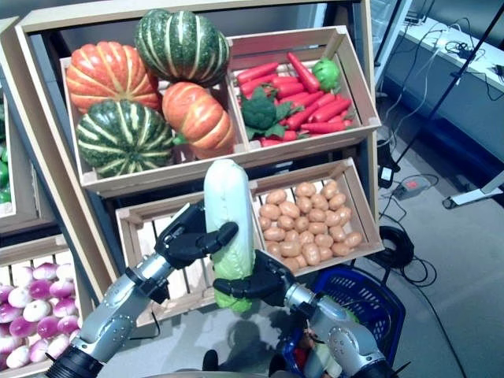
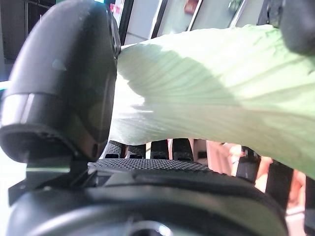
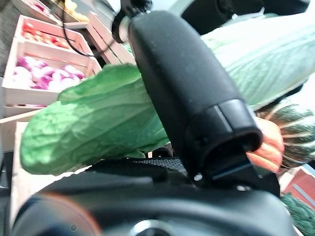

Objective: Put vegetables into the basket

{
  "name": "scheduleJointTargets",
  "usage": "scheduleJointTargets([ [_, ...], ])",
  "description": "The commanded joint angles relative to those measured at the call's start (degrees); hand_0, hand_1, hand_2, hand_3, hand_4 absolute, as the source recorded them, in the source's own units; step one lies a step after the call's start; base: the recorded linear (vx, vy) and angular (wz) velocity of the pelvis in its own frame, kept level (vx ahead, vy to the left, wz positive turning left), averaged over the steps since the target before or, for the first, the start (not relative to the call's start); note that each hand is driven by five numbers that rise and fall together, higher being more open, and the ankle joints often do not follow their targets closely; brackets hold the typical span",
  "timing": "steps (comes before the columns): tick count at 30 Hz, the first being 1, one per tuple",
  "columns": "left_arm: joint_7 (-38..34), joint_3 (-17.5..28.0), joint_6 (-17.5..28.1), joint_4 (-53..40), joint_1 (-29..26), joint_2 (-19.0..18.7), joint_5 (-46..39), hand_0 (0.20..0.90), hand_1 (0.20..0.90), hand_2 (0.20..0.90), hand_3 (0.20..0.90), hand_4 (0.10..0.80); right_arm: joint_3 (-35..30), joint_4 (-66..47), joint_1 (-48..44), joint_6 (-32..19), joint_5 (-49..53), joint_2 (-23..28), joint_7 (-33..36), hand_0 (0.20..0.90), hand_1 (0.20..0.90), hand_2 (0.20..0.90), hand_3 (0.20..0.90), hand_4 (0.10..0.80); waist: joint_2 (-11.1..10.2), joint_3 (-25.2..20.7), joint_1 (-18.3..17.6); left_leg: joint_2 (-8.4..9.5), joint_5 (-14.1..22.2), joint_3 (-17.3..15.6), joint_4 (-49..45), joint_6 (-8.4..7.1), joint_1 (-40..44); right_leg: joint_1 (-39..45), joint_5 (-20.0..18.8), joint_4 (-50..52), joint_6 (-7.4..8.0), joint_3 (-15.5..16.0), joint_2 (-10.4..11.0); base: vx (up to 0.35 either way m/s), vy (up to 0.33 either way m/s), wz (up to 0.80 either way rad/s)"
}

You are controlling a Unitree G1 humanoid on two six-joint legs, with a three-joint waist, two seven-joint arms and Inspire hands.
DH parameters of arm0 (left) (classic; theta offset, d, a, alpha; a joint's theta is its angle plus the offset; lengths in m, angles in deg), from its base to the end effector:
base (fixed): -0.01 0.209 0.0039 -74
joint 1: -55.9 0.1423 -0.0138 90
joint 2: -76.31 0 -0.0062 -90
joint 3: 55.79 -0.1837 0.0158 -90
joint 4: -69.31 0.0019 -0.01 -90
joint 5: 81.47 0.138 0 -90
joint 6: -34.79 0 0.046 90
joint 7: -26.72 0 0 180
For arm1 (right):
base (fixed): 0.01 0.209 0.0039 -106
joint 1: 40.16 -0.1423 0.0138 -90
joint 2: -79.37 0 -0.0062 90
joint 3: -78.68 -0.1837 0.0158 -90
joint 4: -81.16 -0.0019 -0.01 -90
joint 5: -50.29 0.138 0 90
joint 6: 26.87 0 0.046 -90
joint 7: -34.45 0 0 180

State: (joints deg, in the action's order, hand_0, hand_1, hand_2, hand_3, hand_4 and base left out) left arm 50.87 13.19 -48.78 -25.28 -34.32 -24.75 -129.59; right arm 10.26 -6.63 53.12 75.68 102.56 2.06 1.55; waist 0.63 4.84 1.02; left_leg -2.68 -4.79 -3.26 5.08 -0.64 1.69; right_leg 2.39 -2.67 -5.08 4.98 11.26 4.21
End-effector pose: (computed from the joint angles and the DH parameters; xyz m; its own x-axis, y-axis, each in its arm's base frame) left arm 0.1929 0.1668 0.0520 0.7437 -0.6460 0.1720 0.6596 0.6673 -0.3460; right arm 0.1722 -0.1793 0.0092 0.6031 0.7850 -0.1416 -0.5804 0.5536 0.5972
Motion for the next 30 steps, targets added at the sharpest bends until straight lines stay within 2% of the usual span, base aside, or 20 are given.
scheduleJointTargets([
  [1, 8.15, -2.57, 2.35, -7.04, -5.84, 2.09, -5.73, 0.3, 0.3, 0.3, 0.3, 0.4, 2.7, -3.56, -3.61, -1.96, 3.96, -2.68, -7.44, 0.9, 0.9, 0.9, 0.9, 0.8, -2.38, -4.91, 0.53, 0.01, 3.88, 0.55, -0.08, -1.63, 0.54, 1.14, -1.2, 0.08, 1.86, 0.55, 2.9, 0.0, 0.0, 0.0],
  [2, 8.97, -3.13, 2.01, -6.97, -6.16, 1.85, -5.03, 0.3, 0.3, 0.3, 0.3, 0.4, 2.96, -3.6, -3.9, -2.1, 4.2, -2.14, -7.39, 0.3, 0.3, 0.3, 0.3, 0.4, -2.41, -5.13, 0.53, -0.02, 3.83, 0.52, -0.08, -1.64, 0.52, 1.09, -1.3, 0.08, 1.95, 0.48, 2.93, 0.0, 0.0, 0.0],
  [11, 9.41, -2.48, 2.32, -7.1, -6.21, -0.49, -3.91, 0.3, 0.3, 0.3, 0.3, 0.4, 2.28, -4.1, -3.11, -1.56, 4.44, -1.21, -6.03, 0.3, 0.3, 0.3, 0.3, 0.4, -2.33, -5.96, 0.28, -0.07, 3.72, 0.3, -0.08, -1.5, 0.24, 0.7, -1.44, 0.08, 2.19, -0.05, 2.94, 0.0, 0.0, 0.0],
  [16, 7.46, -1.39, 2.93, -7.13, -5.57, -1.77, -1.06, 0.3, 0.3, 0.3, 0.3, 0.4, 0.86, -3.96, -2.12, -2.12, 5.21, -0.53, -1.29, 0.3, 0.3, 0.3, 0.3, 0.4, -2.28, -6.09, 0.14, -0.05, 3.55, 0.32, -0.08, -1.47, 0.11, 0.59, -1.58, 0.08, 2.32, -0.02, 2.96, 0.006, -0.003, 0.0],
  [17, 6.51, -0.24, 3.48, -7.08, -4.95, -2.9, 1.29, 0.3, 0.3, 0.3, 0.3, 0.4, -0.84, -3.35, -1.26, -3.05, 7.12, -0.46, 2.66, 0.3, 0.3, 0.3, 0.3, 0.4, -2.24, -6.04, -0.02, -0.14, 3.42, 0.24, -0.08, -1.48, -0.01, 0.52, -1.6, 0.08, 2.33, -0.03, 2.9, 0.0, 0.0, 0.0],
  [18, 5.66, 0.91, 3.61, -7.18, -4.29, -3.67, 2.63, 0.521, 0.521, 0.521, 0.521, 0.547, -2.33, -3.06, -0.41, -3.89, 7.8, -0.67, 5.39, 0.3, 0.3, 0.3, 0.3, 0.4, -2.14, -5.95, -0.18, -0.17, 3.33, 0.23, -0.08, -1.47, -0.18, 0.37, -1.61, 0.08, 2.32, -0.05, 2.86, 0.0, 0.0, 0.0],
  [19, 4.97, 1.82, 3.64, -7.33, -3.56, -4.27, 3.09, 0.566, 0.566, 0.566, 0.566, 0.577, -3.48, -2.94, 0.34, -5.17, 8.22, -0.86, 7.06, 0.3, 0.3, 0.3, 0.3, 0.4, -2.08, -5.82, -0.32, -0.19, 3.3, 0.18, -0.08, -1.45, -0.23, 0.3, -1.61, 0.08, 2.32, -0.1, 2.84, 0.0, 0.0, 0.0],
  [20, 3.78, 3.0, 3.28, -7.83, -2.7, -4.64, 3.87, 0.9, 0.9, 0.9, 0.9, 0.8, -4.53, -3.03, 1.35, -7.52, 8.69, -1.14, 8.88, 0.3, 0.3, 0.3, 0.3, 0.4, -2.01, -5.71, -0.43, -0.22, 3.28, 0.08, -0.08, -1.42, -0.34, 0.21, -1.57, 0.08, 2.29, -0.06, 2.83, 0.0, 0.0, 0.0],
  [24, 2.14, 8.43, 3.37, -8.38, 2.15, -5.26, 5.72, 0.9, 0.9, 0.9, 0.9, 0.8, -9.96, -4.38, 6.12, -12.17, 9.36, -3.09, 13.1, 0.3, 0.3, 0.3, 0.3, 0.4, -1.79, -4.91, -1.06, -0.16, 3.29, -0.06, -0.08, -1.1, -0.73, -0.1, -1.24, 0.08, 2.04, -0.47, 2.5, 0.0, -0.006, -0.02],
  [27, -1.43, 10.98, 6.05, -8.39, 4.4, -5.19, 10.19, 0.9, 0.9, 0.9, 0.9, 0.8, -13.4, -3.66, 8.28, -15.64, 9.65, -4.19, 16.23, 0.3, 0.3, 0.3, 0.3, 0.4, -1.61, -4.0, -1.44, -0.19, 3.28, -0.33, -0.08, -0.98, -1.21, -0.81, -1.11, 0.28, 1.9, -0.75, 2.3, -0.043, -0.02, -0.05],
  [28, -9.88, 13.01, 8.81, -8.24, 5.55, -5.45, 16.3, 0.9, 0.9, 0.9, 0.9, 0.8, -15.87, -2.99, 9.22, -19.82, 12.52, -4.87, 18.3, 0.3, 0.3, 0.3, 0.3, 0.4, -1.56, -2.99, -1.58, -0.05, 3.33, -0.5, -0.08, -0.82, -1.88, -1.69, -0.91, 0.55, 1.75, -0.93, 2.12, -0.1, -0.033, -0.06],
  [30, -13.76, 14.53, 9.49, -7.02, 5.79, -5.27, 18.09, 0.9, 0.9, 0.9, 0.9, 0.8, -17.66, -2.72, 9.59, -22.32, 14.35, -5.91, 19.85, 0.3, 0.3, 0.3, 0.3, 0.4, -1.5, -2.09, -1.63, 0.1, 3.37, -0.63, -0.08, -0.69, -2.6, -2.65, -0.72, 0.9, 1.59, -1.07, 2.01, -0.11, -0.026, -0.04],
])
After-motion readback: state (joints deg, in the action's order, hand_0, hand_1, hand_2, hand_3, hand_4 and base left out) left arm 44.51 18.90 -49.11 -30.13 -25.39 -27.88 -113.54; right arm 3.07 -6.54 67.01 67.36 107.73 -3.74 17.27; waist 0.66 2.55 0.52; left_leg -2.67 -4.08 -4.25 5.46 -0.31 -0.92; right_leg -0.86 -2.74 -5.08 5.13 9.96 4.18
